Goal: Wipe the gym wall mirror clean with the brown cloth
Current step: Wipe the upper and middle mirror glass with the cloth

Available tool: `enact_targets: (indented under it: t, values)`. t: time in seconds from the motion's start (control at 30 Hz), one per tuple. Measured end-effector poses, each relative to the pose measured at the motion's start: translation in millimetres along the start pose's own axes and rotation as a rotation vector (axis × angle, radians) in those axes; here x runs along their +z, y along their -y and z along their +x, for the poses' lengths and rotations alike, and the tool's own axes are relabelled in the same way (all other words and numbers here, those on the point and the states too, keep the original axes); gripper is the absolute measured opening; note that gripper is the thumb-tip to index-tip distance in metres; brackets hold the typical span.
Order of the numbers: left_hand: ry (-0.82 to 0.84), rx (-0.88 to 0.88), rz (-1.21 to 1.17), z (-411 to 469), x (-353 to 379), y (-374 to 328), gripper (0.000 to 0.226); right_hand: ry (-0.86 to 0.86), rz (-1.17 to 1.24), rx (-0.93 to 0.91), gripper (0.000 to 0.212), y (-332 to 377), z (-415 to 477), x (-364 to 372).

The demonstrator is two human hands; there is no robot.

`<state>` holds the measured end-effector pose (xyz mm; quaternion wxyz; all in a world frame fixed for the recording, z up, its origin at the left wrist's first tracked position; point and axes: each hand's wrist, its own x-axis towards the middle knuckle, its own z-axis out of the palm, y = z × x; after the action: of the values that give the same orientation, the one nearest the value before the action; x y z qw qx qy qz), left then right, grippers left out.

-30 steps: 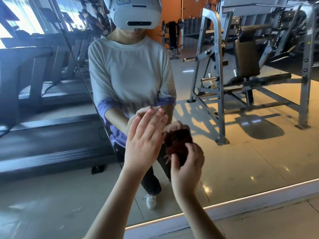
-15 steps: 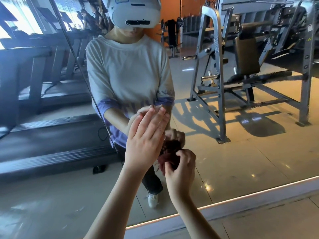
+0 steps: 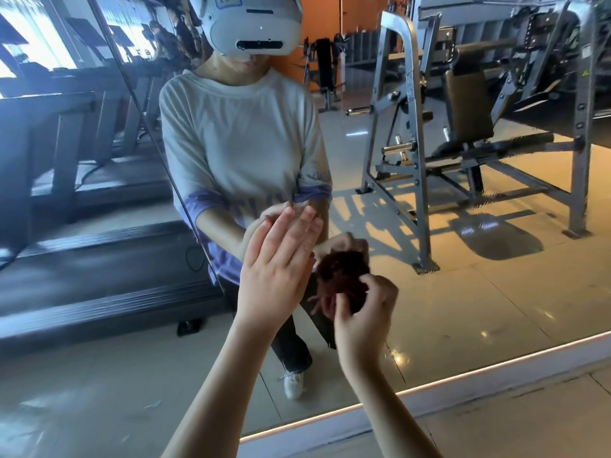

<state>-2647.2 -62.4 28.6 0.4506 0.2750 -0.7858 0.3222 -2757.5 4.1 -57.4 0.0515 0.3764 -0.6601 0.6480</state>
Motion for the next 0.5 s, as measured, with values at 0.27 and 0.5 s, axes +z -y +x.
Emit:
enact_targets:
  t: [0.27, 0.5]
  values:
    - [0.009, -0.047, -0.022, -1, 2, -5, 0.051, 0.052, -0.040, 0.031, 0.043, 8, -14, 0]
    - [-0.010, -0.044, -0.013, 0, 0, -6, 0.053, -0.233, 0.078, 0.095, 0.041, 4, 50, -28]
